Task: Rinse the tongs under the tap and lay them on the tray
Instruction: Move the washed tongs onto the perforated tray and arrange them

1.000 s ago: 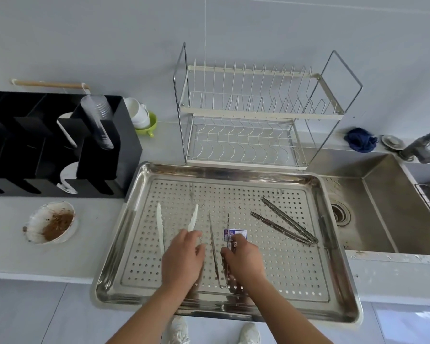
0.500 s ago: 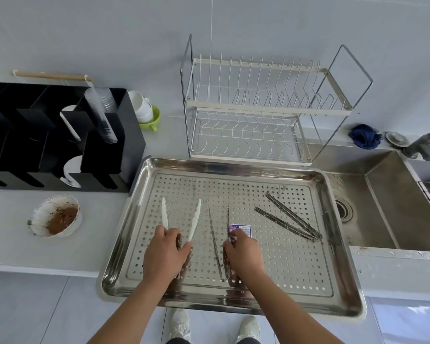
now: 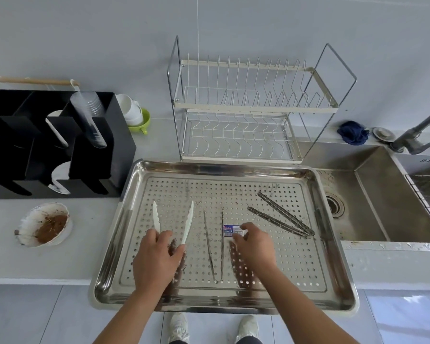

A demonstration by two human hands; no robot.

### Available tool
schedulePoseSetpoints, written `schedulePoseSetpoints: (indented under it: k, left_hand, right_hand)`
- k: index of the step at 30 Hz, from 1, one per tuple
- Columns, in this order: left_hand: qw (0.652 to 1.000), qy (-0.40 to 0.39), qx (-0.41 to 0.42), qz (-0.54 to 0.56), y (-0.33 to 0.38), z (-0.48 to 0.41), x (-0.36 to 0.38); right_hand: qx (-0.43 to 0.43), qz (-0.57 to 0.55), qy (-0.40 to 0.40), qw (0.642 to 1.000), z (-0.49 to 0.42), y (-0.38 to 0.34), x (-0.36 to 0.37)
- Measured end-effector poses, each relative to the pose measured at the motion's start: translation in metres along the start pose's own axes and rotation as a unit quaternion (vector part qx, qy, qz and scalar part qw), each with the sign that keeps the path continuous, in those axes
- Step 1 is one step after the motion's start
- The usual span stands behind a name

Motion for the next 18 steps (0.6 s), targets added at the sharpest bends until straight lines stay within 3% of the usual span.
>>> schedulePoseSetpoints:
  k: [3, 5, 8, 13, 18]
  left_hand:
    - [0.999, 0.042, 0.032, -0.004, -0.002, 0.003, 0.004]
    - [0.998, 0.052, 0.036, 0.002, -0.001, 0.006, 0.007]
    - [0.998, 0.041, 0.036, 0.004, 0.003, 0.009, 0.008]
    - [1.0, 0.008, 0.026, 0.009, 0.005, 0.008, 0.01]
    - [0.999, -0.001, 0.02, 0.028, 0.007, 0.011, 0.012]
  right_hand:
    - [-0.024, 0.088, 0.105, 0.99, -0.021, 0.019, -0.045]
    - [-0.024, 0.174, 0.122, 0.977, -0.036, 0.031, -0.066]
    - [-0.001, 0.252, 0.072, 0.965, -0.052, 0.039, -0.077]
    - [0.003, 0.256, 0.052, 0.965, -0.06, 0.041, -0.077]
    - [0.018, 0.252, -0.024, 0.967, -0.045, 0.033, -0.067]
Point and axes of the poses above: each hand's wrist, its own z-axis away from the middle knuckle, its own x-axis out of the palm, y = z × x, the point moved 2 cm from there along -z, towards the middle knuckle, and after that the axes turned 7 degrees about x, right-handed, at the moved point
